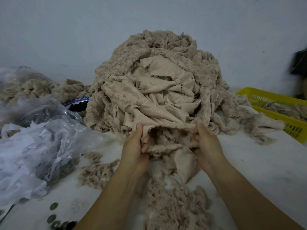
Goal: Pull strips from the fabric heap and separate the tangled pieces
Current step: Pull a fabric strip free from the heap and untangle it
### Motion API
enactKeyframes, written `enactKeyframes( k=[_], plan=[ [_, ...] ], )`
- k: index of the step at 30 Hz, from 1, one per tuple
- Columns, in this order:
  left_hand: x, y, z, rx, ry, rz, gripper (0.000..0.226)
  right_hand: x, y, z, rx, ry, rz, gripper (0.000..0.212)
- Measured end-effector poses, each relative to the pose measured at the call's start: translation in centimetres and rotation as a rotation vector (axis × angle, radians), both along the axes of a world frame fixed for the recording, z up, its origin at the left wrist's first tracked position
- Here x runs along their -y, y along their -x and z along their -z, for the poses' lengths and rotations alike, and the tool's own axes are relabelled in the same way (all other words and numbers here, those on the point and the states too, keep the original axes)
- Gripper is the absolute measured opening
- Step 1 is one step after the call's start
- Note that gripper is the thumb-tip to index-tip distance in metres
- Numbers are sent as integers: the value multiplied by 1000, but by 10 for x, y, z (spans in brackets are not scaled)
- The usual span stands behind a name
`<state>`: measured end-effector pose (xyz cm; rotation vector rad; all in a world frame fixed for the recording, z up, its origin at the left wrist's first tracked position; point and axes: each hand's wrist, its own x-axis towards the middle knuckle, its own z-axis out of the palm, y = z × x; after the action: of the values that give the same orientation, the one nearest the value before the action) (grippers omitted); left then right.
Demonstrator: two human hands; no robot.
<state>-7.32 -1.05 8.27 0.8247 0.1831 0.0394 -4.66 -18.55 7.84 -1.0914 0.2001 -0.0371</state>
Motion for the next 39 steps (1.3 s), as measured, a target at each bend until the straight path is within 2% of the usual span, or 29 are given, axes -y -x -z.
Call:
enactKeyframes(
  k=[2, 4, 7, 9, 12, 13, 16, 17, 18, 19, 21, 23, 24, 26, 28, 30, 32, 34, 36, 39],
  plan=[
    [-4, -2, 1, -10, 90, -3, 18, 0, -1, -1, 1, 19, 5, 34],
    [-10, -5, 1, -22, 206, -27, 25, 1, -2, -1, -30, 8, 29, 36],
    [-34, -8, -5, 18, 504, -133, 39, 12, -6, -6, -57, -206, 145, 36],
    [-45, -7, -7, 17, 552, -205, 38, 21, -8, -9, -28, -273, 184, 30],
    [-30, -7, -7, -82, 282, -77, 36, 13, -7, -4, 43, -120, 109, 30],
    [-21, -6, -6, -113, 127, -42, 35, 8, -6, -2, 82, -54, 78, 33],
    [-4, -6, 3, -112, -644, -161, 29, -3, 2, -1, 193, 137, 10, 37],
    [-2, -5, 4, -89, -742, -211, 26, -4, 5, -1, 216, 180, 2, 39],
    [-3, -3, 4, -68, -713, -213, 23, -4, 6, -2, 226, 221, 11, 41],
    [-3, -2, 3, -55, -597, -164, 20, -4, 7, -3, 218, 263, 45, 40],
    [-3, 0, 1, -3, -387, -37, 24, -2, 7, -2, 177, 378, 144, 27],
    [1, 1, -2, 87, -312, 48, 26, 0, 4, 2, 165, 544, 217, 8],
    [4, 1, -1, 115, -280, 69, 26, 0, 5, 2, 193, 613, 241, 6],
    [8, 2, -2, 120, -209, 85, 24, -3, 10, 1, 357, 708, 269, 17],
    [10, 2, 1, 118, -182, 82, 24, -12, 19, -3, 492, 743, 108, 30],
    [11, 3, 3, 103, -167, 79, 27, -25, 26, -1, 481, 749, -233, 42],
    [11, 4, 4, 76, -180, 77, 28, -37, 30, 10, 468, 779, -477, 37],
    [11, 4, 4, 76, -234, 81, 25, -39, 27, 16, 498, 848, -498, 21],
    [8, 1, 4, 75, -228, 69, 23, -35, 25, 16, 467, 849, -472, 22],
    [3, -2, 2, 38, -93, 107, 24, -29, 21, 11, 336, 651, -421, 26]
  ],
)
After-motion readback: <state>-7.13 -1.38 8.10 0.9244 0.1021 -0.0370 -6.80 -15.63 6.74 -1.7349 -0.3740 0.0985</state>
